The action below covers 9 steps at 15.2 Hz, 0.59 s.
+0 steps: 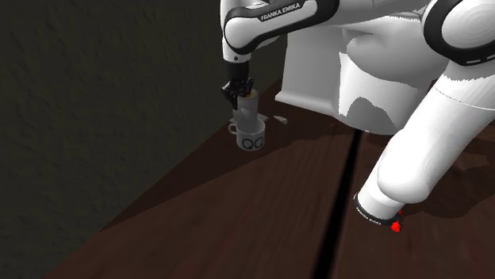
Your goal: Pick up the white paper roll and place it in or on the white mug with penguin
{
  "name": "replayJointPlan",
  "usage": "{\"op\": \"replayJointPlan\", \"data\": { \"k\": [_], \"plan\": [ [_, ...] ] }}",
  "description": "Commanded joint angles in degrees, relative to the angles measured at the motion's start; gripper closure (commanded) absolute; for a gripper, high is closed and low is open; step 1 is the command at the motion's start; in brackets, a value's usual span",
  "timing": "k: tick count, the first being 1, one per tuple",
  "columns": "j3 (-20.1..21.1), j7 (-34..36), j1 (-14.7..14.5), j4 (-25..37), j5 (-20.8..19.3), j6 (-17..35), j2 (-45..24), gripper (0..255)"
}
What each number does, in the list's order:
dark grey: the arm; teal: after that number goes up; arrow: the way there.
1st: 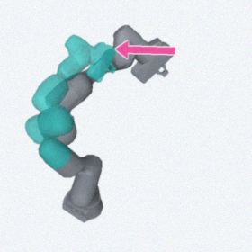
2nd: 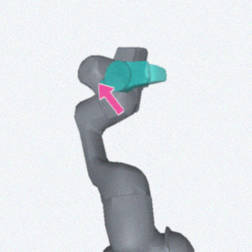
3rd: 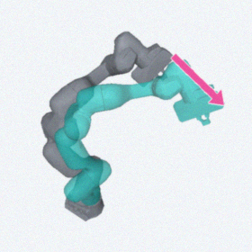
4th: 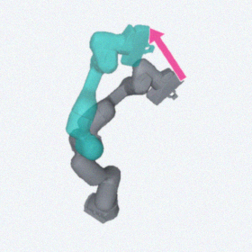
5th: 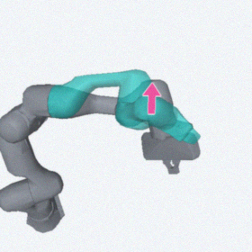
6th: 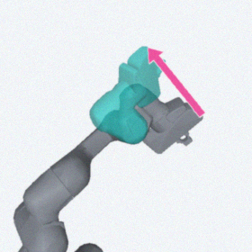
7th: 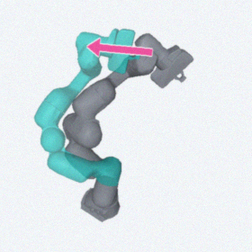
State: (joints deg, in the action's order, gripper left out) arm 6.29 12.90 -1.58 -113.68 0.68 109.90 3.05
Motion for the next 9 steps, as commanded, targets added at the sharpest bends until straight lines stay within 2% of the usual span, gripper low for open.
{"op": "replayJointPlan", "data": {
  "k": [1, 6, 9],
  "plan": [
    [0.01, 0.00, -0.01, -1.34, -0.02, 1.62, -0.21, 255],
    [0.04, 0.06, -0.03, -4.06, -0.11, 5.27, -1.14, 255],
    [0.04, 0.06, -0.03, -4.06, -0.11, 5.27, -1.14, 255]
  ]
}}
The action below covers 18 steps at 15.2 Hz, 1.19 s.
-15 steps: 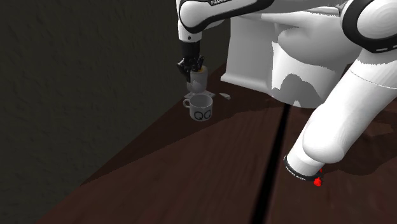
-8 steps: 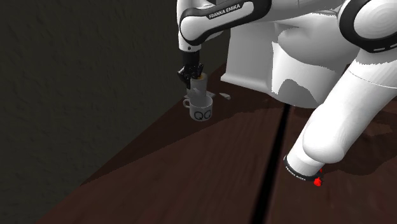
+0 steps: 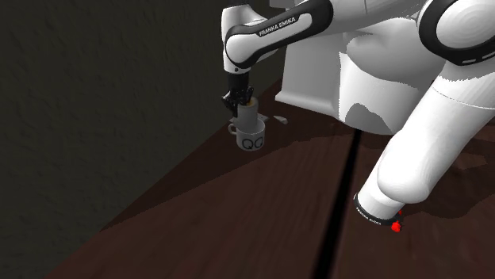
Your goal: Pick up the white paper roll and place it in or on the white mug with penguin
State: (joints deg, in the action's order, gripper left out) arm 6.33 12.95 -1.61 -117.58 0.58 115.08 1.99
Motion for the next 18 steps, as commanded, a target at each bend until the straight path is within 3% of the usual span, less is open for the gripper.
{"op": "replayJointPlan", "data": {
  "k": [1, 4, 5, 10, 14, 18],
  "plan": [
    [0.00, 0.00, 0.00, -0.16, -0.01, 0.09, -0.08, 255],
    [0.00, 0.00, 0.00, -0.16, -0.01, 0.09, -0.08, 255],
    [0.00, 0.00, 0.00, -0.15, -0.01, 0.10, -0.09, 0],
    [0.00, 0.00, 0.00, -0.16, -0.01, 0.09, -0.08, 0],
    [-0.07, -0.10, 0.05, 5.55, 0.13, -7.07, 1.37, 0],
    [-0.07, -0.10, 0.05, 5.55, 0.13, -7.07, 1.38, 0]
  ]
}}
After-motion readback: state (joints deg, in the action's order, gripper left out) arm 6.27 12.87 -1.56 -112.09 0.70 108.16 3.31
